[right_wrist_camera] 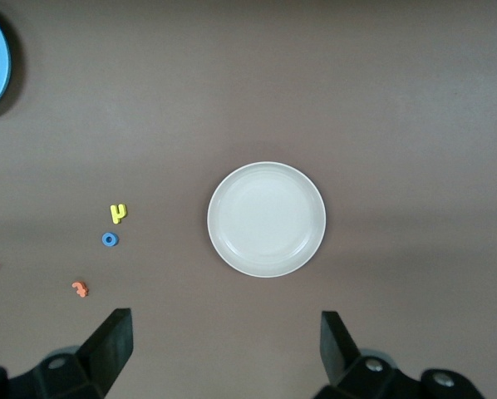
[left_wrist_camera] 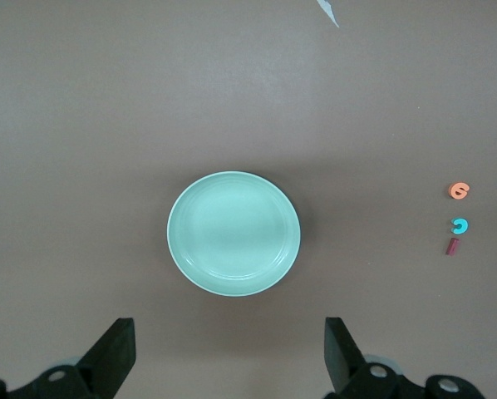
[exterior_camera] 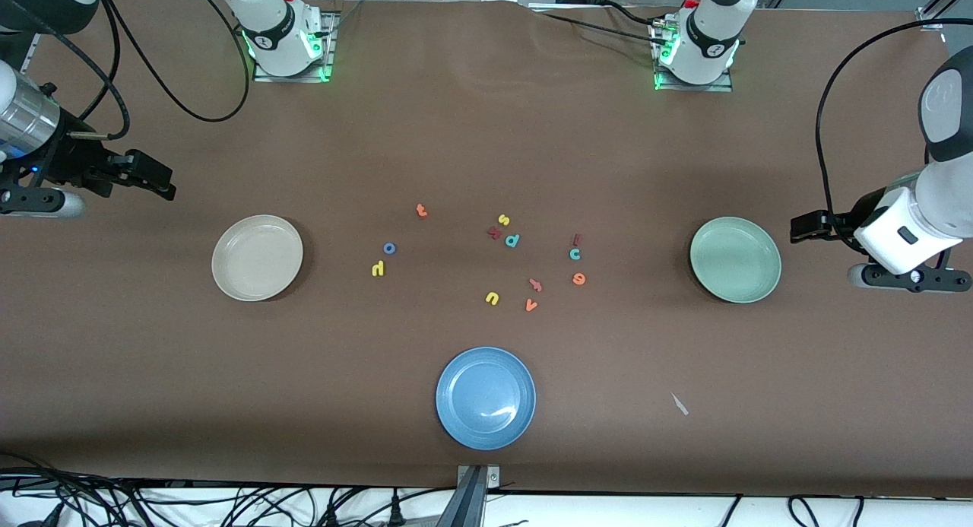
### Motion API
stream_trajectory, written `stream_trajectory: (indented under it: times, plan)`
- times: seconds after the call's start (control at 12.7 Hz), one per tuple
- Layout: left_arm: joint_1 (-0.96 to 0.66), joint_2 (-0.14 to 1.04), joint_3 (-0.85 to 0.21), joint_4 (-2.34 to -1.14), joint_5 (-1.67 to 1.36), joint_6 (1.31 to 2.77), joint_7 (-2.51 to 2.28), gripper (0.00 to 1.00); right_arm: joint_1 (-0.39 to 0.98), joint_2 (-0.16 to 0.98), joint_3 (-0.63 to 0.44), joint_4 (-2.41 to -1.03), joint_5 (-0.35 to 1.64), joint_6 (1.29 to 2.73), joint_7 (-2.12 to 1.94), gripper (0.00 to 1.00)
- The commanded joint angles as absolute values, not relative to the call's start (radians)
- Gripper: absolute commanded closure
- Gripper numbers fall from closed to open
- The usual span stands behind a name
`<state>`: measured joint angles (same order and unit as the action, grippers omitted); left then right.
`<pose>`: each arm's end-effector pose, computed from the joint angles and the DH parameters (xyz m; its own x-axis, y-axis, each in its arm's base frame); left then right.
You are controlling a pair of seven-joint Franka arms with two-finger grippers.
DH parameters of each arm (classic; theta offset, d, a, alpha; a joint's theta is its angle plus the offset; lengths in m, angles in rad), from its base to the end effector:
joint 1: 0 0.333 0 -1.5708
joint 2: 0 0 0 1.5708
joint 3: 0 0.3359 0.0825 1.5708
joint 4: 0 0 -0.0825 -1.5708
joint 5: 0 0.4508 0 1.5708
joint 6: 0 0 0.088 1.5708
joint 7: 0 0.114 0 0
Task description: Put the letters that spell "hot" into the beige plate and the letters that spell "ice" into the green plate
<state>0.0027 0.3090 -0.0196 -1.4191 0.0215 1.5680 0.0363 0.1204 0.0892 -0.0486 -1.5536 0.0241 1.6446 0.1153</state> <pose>0.7076 -0.0078 0.5122 0.9857 -0.0529 -0.1598 -0.0551 -0.9984 -0.0095 0.6539 0.0509 0.5963 0.9990 -0.0450 -0.0004 -0.0450 -0.9988 -0.0198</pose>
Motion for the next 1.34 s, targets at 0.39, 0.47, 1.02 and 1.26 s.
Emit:
stream_trajectory:
  times: [0.39, 0.47, 1.02, 1.26]
  plan:
    - [0.005, 0.301, -0.018, -1.434, 0.012, 1.565, 0.060, 0.00, 0.118, 0.089, -0.043, -1.548, 0.017, 1.620, 0.109, 0.00]
    - [0.005, 0.301, -0.018, -1.433, 0.012, 1.565, 0.060, 0.00, 0.118, 0.089, -0.044, -1.546, 0.015, 1.620, 0.107, 0.00]
    - [0.003, 0.302, -0.018, -1.434, 0.012, 1.565, 0.054, 0.00, 0.118, 0.084, -0.043, -1.551, 0.018, 1.600, 0.107, 0.00]
    - [0.003, 0.301, -0.018, -1.433, 0.012, 1.565, 0.052, 0.00, 0.118, 0.084, -0.046, -1.551, 0.018, 1.600, 0.109, 0.00]
